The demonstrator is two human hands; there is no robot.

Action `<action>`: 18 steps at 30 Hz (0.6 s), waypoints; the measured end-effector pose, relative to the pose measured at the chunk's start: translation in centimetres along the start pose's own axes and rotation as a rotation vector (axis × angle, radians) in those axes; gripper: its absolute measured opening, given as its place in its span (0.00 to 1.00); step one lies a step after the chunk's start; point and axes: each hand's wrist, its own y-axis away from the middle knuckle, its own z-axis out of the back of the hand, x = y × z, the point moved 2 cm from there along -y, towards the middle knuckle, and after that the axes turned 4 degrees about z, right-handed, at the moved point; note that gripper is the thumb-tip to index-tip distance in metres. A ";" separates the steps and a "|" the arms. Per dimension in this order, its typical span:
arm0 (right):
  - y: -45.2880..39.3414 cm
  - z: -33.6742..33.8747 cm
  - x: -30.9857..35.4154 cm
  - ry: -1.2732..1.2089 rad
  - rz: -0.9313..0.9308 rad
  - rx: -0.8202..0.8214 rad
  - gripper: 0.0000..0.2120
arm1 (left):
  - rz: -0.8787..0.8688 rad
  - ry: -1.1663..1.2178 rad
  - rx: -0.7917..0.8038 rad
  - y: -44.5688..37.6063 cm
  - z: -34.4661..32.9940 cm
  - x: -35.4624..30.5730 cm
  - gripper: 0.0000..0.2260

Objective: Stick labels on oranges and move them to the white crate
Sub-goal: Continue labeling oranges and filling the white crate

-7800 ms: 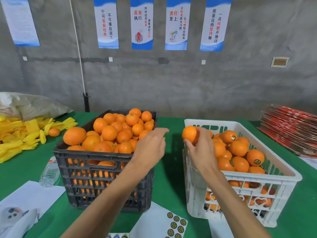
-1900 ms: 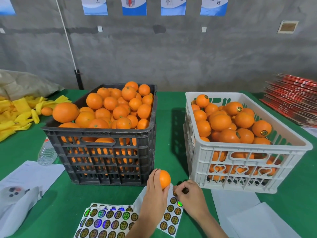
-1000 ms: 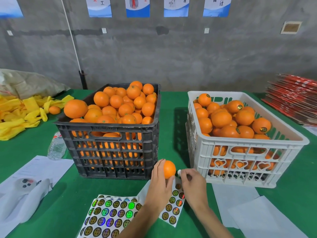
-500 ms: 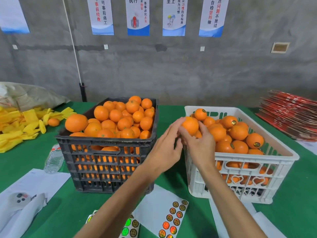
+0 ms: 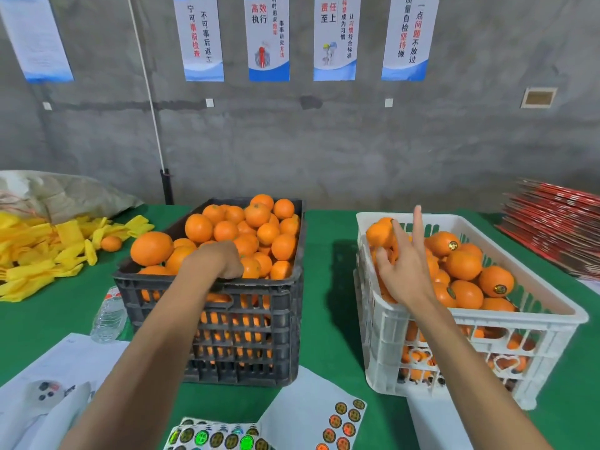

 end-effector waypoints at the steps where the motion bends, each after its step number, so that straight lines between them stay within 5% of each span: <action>1: 0.1 -0.2 0.3 -0.026 0.013 -0.009 0.26 | 0.011 -0.001 0.023 -0.1 0.1 0.2 0.11; 4: 0.6 -0.6 1.1 -0.091 0.052 -0.025 0.21 | 0.055 0.028 0.010 -0.5 0.0 1.4 0.11; 8: 1.1 -1.0 2.6 -0.161 0.027 -0.013 0.20 | 0.022 0.260 -0.216 -0.2 0.0 1.8 0.11; 13: 2.6 -2.6 7.2 -0.345 0.160 0.089 0.20 | -0.452 0.660 -0.767 3.6 -1.0 -3.6 0.21; 18: 4.8 -3.9 7.4 -0.363 0.144 0.203 0.26 | -0.823 0.709 -1.003 7.6 -5.5 -8.7 0.18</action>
